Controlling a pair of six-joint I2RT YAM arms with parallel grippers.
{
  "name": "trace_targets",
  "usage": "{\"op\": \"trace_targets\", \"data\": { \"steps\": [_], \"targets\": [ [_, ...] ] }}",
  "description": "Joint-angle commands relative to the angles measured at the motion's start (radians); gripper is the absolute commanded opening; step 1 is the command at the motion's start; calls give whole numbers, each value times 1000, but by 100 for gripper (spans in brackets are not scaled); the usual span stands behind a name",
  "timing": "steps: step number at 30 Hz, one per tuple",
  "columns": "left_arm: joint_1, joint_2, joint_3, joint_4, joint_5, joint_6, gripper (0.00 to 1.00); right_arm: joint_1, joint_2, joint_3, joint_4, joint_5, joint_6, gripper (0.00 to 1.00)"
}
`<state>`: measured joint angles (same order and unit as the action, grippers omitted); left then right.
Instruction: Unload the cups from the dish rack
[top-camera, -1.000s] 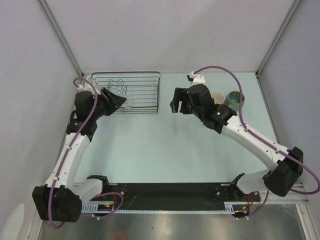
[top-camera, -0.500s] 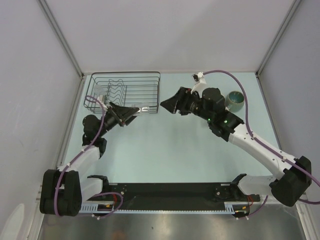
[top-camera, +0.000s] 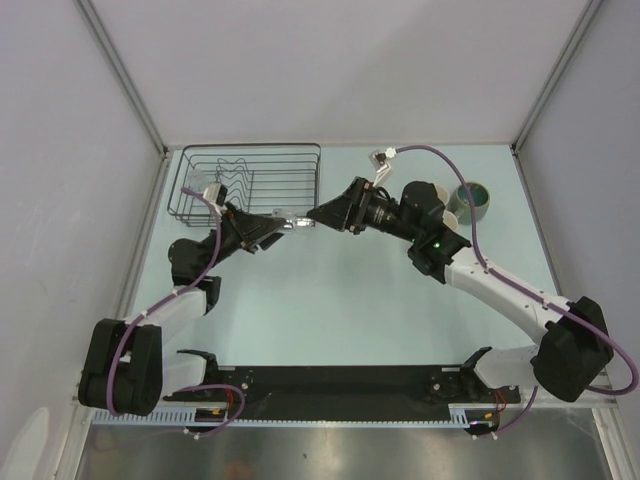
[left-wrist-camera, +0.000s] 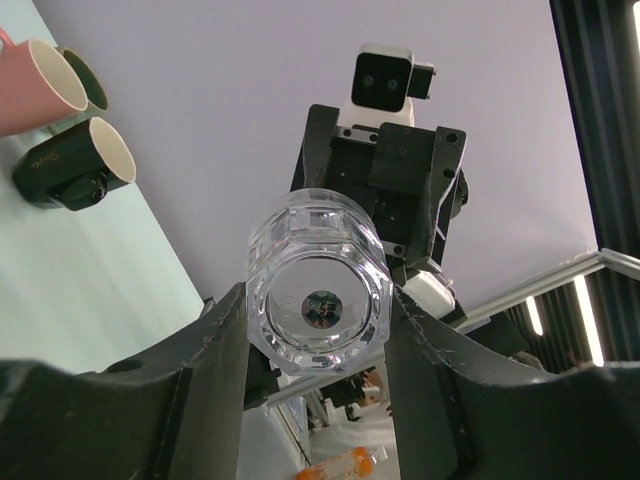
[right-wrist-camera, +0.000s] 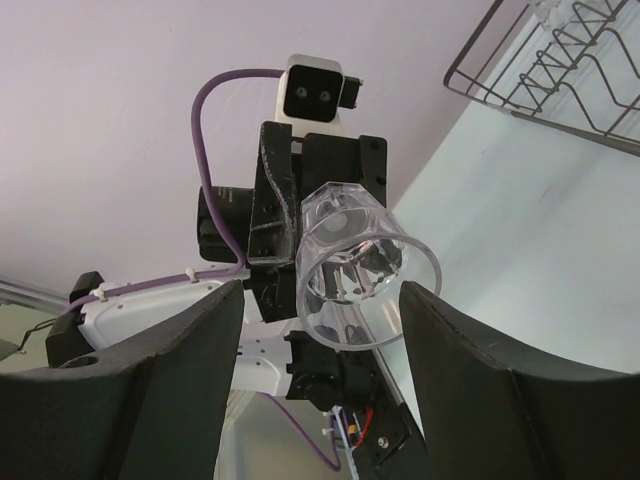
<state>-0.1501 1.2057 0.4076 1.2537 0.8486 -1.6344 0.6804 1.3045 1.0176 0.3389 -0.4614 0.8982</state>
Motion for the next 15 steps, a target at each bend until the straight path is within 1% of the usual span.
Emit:
{"op": "trace_targets", "data": {
  "steps": [1, 7, 10, 13, 14, 15],
  "targets": [
    [-20, -1, 45, 81, 13, -12, 0, 2, 32, 45, 92, -48, 22, 69],
    [-46, -11, 54, 41, 9, 19, 0, 22, 111, 88, 112, -65, 31, 68],
    [-55, -15, 46, 38, 4, 25, 0, 25, 131, 96, 136, -71, 45, 63],
    [-66, -17, 40, 35, 1, 31, 0, 30, 147, 104, 144, -68, 51, 41],
    [-69, -18, 39, 35, 0, 33, 0, 31, 151, 104, 146, -66, 50, 30],
    [-72, -18, 37, 32, 0, 36, 1, 31, 153, 105, 146, -65, 53, 23]
  ]
}}
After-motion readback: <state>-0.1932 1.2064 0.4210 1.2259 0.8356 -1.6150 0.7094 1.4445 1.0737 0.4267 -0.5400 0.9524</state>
